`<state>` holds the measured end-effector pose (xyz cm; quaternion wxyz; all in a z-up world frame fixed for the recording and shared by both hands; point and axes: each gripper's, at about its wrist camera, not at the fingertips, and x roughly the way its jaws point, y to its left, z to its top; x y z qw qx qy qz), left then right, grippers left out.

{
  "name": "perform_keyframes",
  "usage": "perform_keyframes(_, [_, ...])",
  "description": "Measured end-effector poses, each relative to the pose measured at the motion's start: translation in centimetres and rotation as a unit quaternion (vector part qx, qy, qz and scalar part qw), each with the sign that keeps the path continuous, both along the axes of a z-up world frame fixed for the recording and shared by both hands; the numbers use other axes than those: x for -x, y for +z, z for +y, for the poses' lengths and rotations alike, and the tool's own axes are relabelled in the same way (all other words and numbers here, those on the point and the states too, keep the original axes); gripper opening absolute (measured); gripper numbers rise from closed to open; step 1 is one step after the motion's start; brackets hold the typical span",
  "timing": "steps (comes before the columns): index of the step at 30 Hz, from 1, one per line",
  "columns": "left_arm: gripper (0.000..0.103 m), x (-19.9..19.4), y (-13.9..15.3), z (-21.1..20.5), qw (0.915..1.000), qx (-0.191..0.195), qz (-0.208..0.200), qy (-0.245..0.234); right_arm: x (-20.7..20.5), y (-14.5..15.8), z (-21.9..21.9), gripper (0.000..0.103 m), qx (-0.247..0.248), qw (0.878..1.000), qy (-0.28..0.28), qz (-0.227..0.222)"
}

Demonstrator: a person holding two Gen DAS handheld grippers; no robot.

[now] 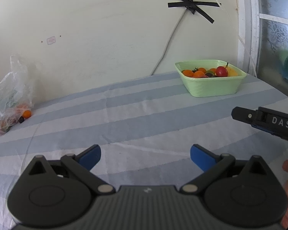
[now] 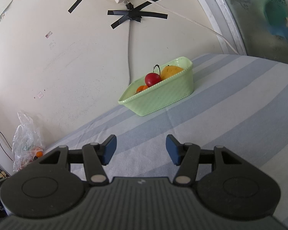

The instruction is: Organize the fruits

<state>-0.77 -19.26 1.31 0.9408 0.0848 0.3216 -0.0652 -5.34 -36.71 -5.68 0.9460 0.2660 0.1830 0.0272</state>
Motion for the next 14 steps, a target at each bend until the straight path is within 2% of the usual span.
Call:
perform_keyframes(9, [0.103,0.02,0.06,0.34,0.9995,0.025,0.006,-0.018,0.01,0.02,-0.03,0.059,0.001,1.000,0.000,-0.001])
perform_keyframes(14, [0.103,-0.13,0.01,0.25,0.9992,0.033,0.008,-0.023,0.31,0.33,0.41,0.059,0.019,1.000,-0.001,-0.008])
